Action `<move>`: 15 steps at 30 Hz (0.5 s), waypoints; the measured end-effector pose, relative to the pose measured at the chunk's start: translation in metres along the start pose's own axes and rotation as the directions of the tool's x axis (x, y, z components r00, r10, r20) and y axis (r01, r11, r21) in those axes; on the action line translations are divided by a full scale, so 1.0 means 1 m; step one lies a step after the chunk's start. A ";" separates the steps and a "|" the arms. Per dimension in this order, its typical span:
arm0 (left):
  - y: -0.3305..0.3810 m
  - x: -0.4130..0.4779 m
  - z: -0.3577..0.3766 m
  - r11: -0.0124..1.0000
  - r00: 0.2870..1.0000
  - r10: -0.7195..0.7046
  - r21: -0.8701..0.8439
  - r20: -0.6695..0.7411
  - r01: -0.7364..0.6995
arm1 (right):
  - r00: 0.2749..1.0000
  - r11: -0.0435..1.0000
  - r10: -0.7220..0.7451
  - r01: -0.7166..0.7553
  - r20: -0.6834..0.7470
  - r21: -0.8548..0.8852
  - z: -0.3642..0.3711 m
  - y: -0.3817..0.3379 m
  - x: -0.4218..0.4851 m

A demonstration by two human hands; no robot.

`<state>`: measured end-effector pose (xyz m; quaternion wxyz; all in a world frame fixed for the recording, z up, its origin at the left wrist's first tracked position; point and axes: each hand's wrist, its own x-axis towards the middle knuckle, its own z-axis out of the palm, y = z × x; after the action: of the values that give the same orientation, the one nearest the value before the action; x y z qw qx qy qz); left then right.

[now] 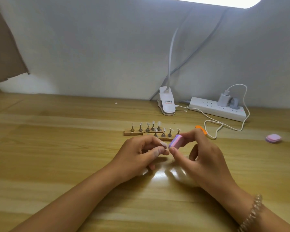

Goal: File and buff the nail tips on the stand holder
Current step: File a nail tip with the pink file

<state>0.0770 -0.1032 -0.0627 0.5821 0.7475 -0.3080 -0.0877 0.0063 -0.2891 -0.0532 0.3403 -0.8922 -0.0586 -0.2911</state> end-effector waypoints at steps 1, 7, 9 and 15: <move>0.000 0.000 0.000 1.000 1.000 -0.015 -0.016 -0.004 0.015 | 1.000 1.000 -0.009 0.009 0.010 -0.005 0.000 0.000 -0.001; 0.000 0.001 -0.001 1.000 1.000 0.010 0.025 -0.012 -0.010 | 0.996 0.998 -0.049 0.052 0.074 -0.044 0.002 -0.004 -0.003; -0.001 0.001 -0.001 0.999 1.000 0.015 0.041 -0.014 -0.015 | 0.996 0.996 -0.053 0.057 0.066 -0.064 0.002 -0.005 -0.003; -0.001 0.000 0.000 0.999 0.999 0.031 0.036 -0.011 -0.030 | 0.998 0.999 -0.043 0.044 0.040 -0.018 0.002 -0.004 -0.002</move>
<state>0.0777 -0.1029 -0.0630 0.5715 0.7536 -0.3174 -0.0686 0.0042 -0.2844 -0.0530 0.3242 -0.8996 -0.0820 -0.2810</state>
